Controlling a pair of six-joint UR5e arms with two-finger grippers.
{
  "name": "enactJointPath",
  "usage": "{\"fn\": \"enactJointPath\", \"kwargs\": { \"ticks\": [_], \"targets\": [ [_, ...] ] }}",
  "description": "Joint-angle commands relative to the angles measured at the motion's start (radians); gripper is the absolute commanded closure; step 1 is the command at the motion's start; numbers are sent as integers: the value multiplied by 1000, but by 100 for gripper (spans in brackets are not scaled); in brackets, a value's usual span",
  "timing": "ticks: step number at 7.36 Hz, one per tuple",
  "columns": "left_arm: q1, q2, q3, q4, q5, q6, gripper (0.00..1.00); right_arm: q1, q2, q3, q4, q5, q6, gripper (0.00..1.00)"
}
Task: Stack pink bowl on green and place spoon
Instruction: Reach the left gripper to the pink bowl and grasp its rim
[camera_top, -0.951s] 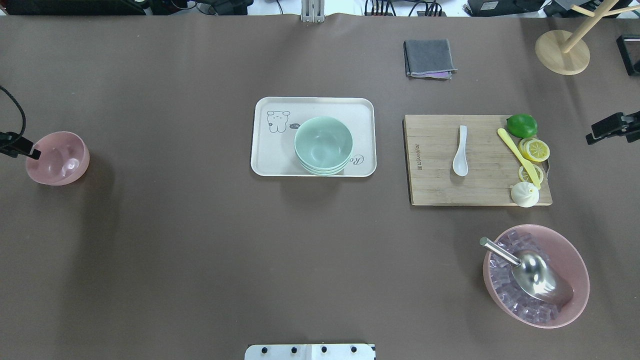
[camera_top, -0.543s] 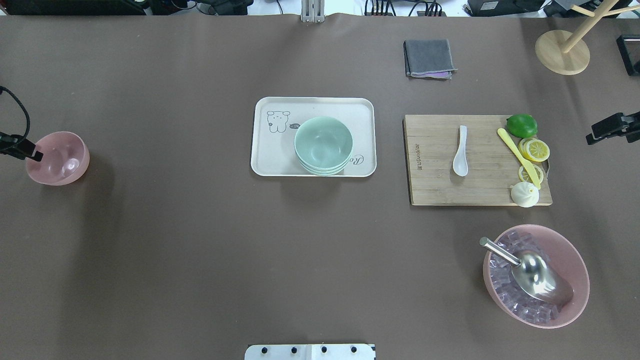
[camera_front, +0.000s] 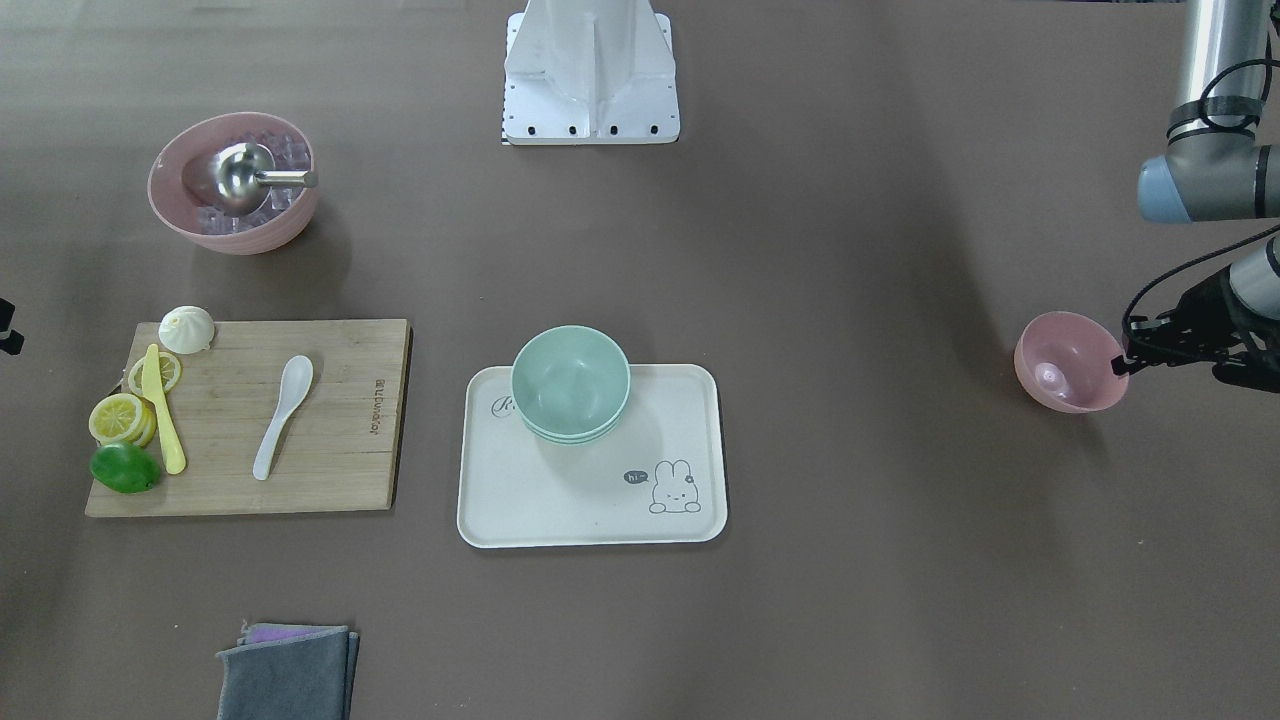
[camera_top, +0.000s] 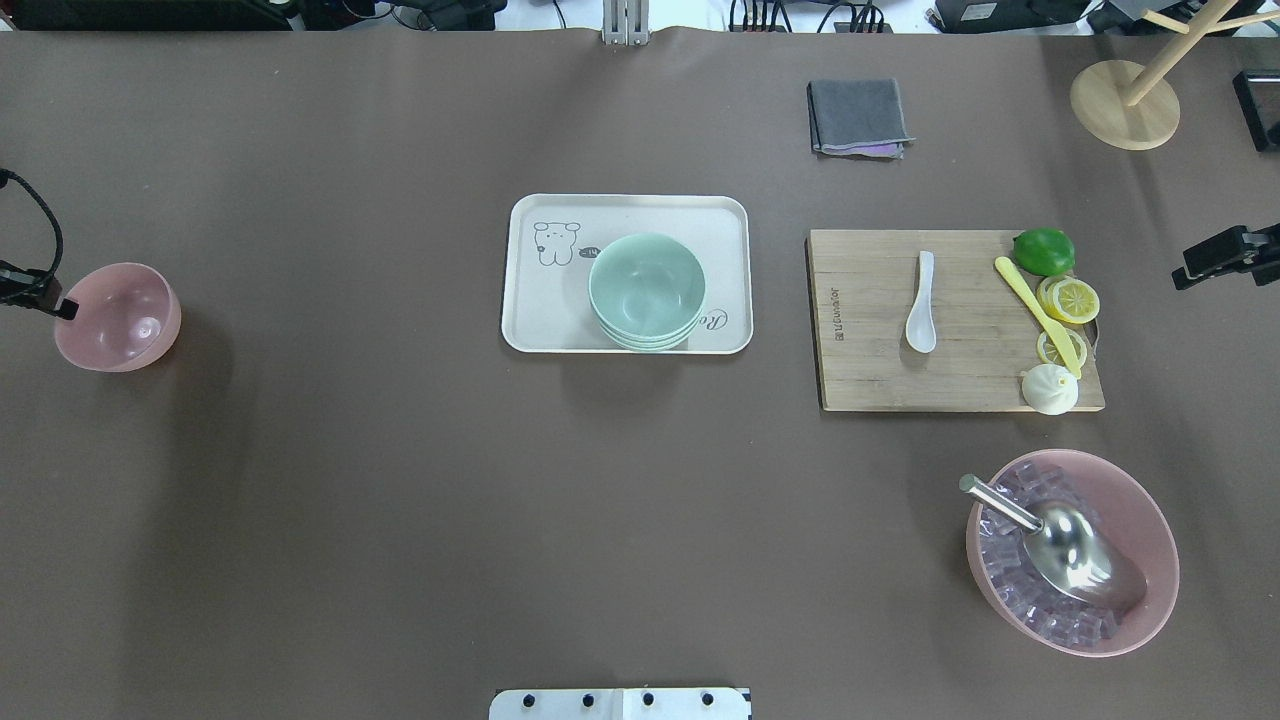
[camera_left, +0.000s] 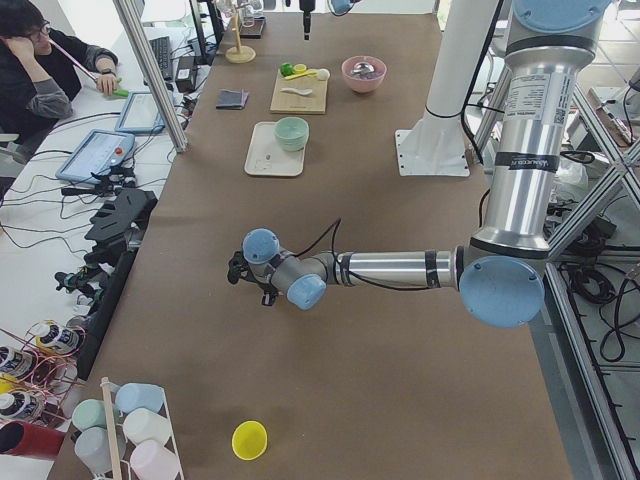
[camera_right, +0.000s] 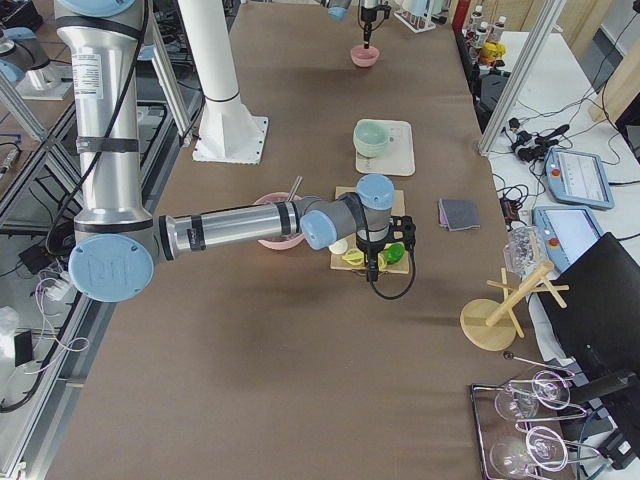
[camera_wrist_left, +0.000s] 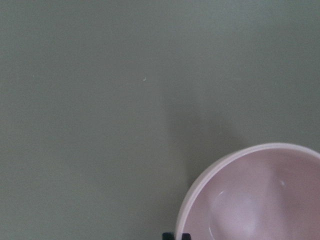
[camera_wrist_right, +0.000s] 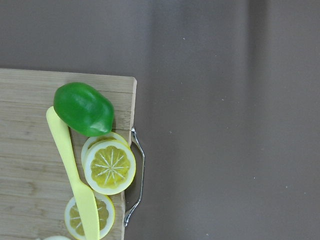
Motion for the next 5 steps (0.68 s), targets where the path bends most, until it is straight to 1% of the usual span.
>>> {"fn": "enactJointPath", "kwargs": {
  "ticks": [1,2,3,4,5],
  "targets": [
    [0,-77,-9,11,-3,-145,100,0,-2,-1,0,0,0,0],
    [0,-128,-30,16,-1,-259,100,0,-2,0,0,0,2,0],
    [29,-178,-62,26,-3,-372,100,0,-2,0,0,0,0,0],
    [101,-221,-122,87,5,-483,100,0,-2,0,0,-1,2,0],
    [147,-284,-191,188,13,-575,100,0,-2,0,0,-2,3,0]
  ]
}}
